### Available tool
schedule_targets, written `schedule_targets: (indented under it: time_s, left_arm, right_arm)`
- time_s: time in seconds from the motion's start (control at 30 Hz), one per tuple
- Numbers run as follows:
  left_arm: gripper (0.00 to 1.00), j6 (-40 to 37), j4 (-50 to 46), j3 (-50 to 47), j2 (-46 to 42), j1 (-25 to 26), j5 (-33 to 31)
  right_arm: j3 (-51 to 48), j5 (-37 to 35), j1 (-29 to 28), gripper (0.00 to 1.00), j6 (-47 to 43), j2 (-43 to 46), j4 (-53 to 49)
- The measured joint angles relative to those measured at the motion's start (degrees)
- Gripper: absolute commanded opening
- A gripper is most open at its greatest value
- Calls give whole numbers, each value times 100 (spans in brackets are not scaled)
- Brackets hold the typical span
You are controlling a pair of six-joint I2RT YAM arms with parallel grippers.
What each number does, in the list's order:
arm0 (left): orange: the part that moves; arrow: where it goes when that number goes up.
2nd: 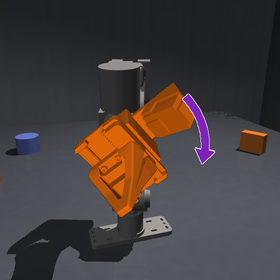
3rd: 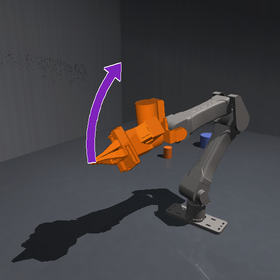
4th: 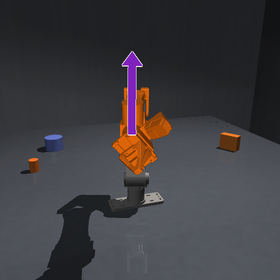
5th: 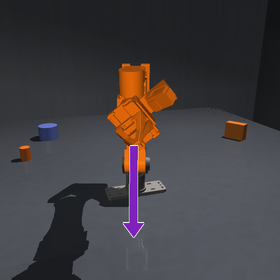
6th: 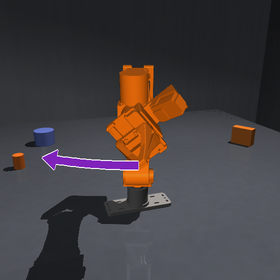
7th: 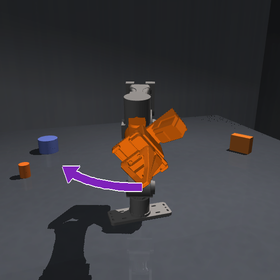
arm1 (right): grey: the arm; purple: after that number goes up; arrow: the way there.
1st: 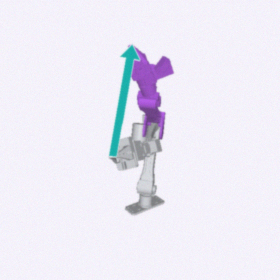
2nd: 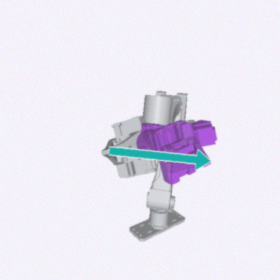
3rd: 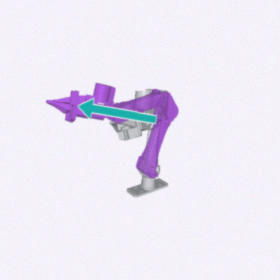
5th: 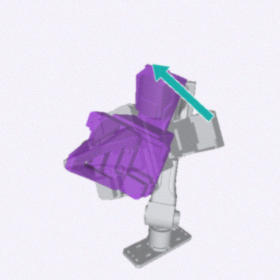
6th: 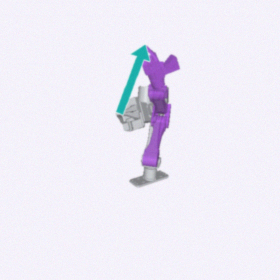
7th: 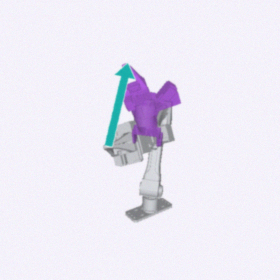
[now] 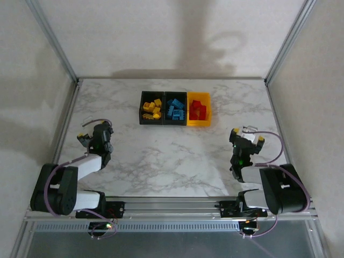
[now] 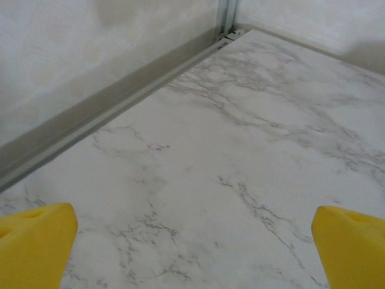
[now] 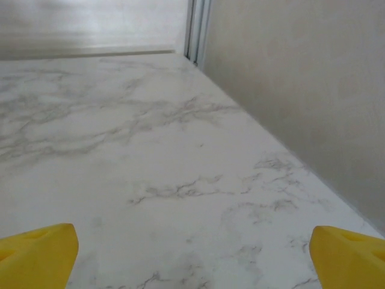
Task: Sort the legos into containers by color
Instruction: Reset both arms
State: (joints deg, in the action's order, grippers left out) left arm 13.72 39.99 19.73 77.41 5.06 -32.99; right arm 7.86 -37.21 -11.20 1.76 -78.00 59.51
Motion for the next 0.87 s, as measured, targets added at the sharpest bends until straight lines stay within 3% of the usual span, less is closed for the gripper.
schedule_targets:
  time_s: [0.17, 0.3, 0.5, 0.87]
  left_arm:
    - [100, -177, 1731, -638, 463, 7, 181]
    - [99, -522, 2623, -713, 981, 7, 1047]
    - [99, -699, 3182, -776, 1091, 74, 1202]
    - [99, -758, 3353, -776, 1091, 85, 1222]
  right_arm:
    - [50, 990, 356, 99, -101, -645, 1095]
    - [81, 1797, 649, 99, -94, -1043, 1617]
    - [225, 2098, 673, 99, -90, -1062, 1617]
    - [299, 2350, 765, 99, -55, -1062, 1567]
